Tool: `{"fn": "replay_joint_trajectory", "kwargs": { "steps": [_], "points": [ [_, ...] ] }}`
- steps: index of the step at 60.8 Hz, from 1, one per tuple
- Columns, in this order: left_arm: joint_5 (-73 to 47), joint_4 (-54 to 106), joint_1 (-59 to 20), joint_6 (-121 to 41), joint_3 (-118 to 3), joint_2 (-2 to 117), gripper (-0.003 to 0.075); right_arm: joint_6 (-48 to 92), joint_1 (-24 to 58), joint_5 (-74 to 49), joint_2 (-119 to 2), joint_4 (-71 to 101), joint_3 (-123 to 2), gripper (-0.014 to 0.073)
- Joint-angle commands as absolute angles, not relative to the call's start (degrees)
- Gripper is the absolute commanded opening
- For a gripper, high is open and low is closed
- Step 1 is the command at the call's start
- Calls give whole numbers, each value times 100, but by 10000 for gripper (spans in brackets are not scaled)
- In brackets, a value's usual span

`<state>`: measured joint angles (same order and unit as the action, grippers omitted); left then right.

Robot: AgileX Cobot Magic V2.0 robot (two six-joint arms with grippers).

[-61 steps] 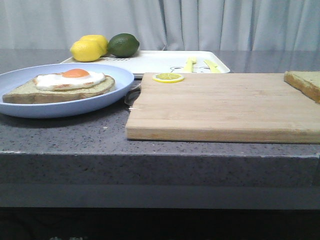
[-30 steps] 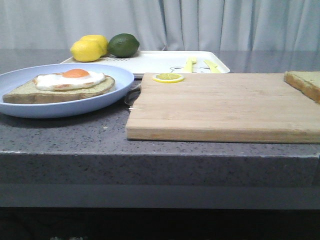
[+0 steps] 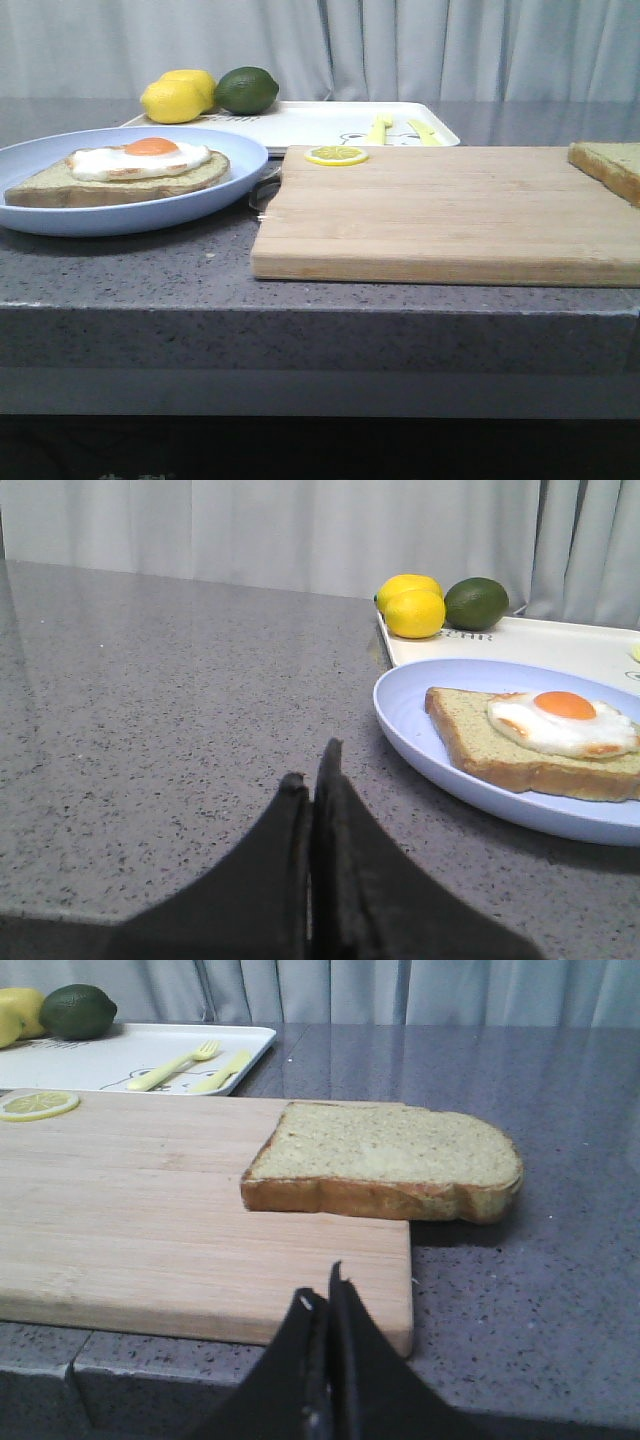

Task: Place bread and move sandwich to tray

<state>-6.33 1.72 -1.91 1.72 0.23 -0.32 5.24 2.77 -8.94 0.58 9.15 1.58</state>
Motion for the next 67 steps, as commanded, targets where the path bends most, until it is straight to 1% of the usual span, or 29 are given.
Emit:
{"fn": "replay_joint_trajectory", "kwargs": {
  "steps": [1, 12, 20, 25, 31, 38, 43, 49, 55, 67],
  "points": [
    [0, 208, -188, 214, 82, -156, -19, 537, 269, -453, 180, 918, 132, -78],
    [419, 518, -188, 214, 82, -156, -19, 537, 269, -199, 180, 935, 47, -78],
    [1068, 518, -188, 214, -32, -156, -19, 537, 269, -336, 175, 935, -519, -78],
    [1020, 518, -188, 214, -398, -128, -19, 537, 262, -548, 108, 935, -1014, -78],
    [630, 394, -188, 214, -991, 42, -19, 537, 262, -967, -210, 935, -1726, -78],
    [-196, 60, -188, 214, -1913, 747, -19, 537, 262, -1573, -947, 935, -2612, -78],
    [-541, 0, -188, 214, -2418, 1625, -19, 537, 262, -2005, -1628, 942, -3183, -78],
    [-443, 0, -188, 214, -2768, 2437, -19, 537, 262, -2101, -2324, 942, -3587, -78],
    [-419, 0, -188, 214, -3035, 2992, -19, 537, 262, -2165, -2713, 946, -3785, -78],
    [-232, 0, -188, 214, -3087, 3266, -19, 537, 262, -2168, -2847, 946, -3800, -74]
  ]
}}
